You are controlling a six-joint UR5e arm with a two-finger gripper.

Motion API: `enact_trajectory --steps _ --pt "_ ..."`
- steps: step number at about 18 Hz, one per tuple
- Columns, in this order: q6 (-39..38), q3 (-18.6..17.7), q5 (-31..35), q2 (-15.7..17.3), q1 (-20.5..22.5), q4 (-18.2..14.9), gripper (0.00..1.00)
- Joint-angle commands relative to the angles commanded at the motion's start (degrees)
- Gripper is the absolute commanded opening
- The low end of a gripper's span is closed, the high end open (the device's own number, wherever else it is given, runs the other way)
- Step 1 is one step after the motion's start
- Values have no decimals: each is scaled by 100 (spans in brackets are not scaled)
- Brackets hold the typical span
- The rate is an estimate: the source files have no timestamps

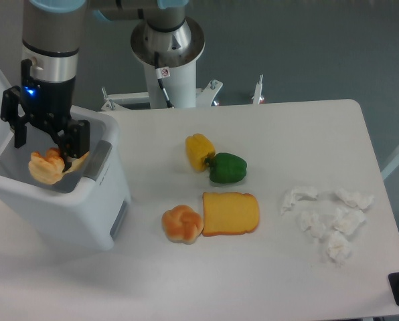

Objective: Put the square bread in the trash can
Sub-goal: 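Lower the held bun into the trash can opening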

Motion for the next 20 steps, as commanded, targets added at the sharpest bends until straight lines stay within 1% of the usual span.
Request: enact_trajectory --steps 11,20 --pt "26 9 0 53 79 9 100" --pt "-26 -184 9 53 44 0 100"
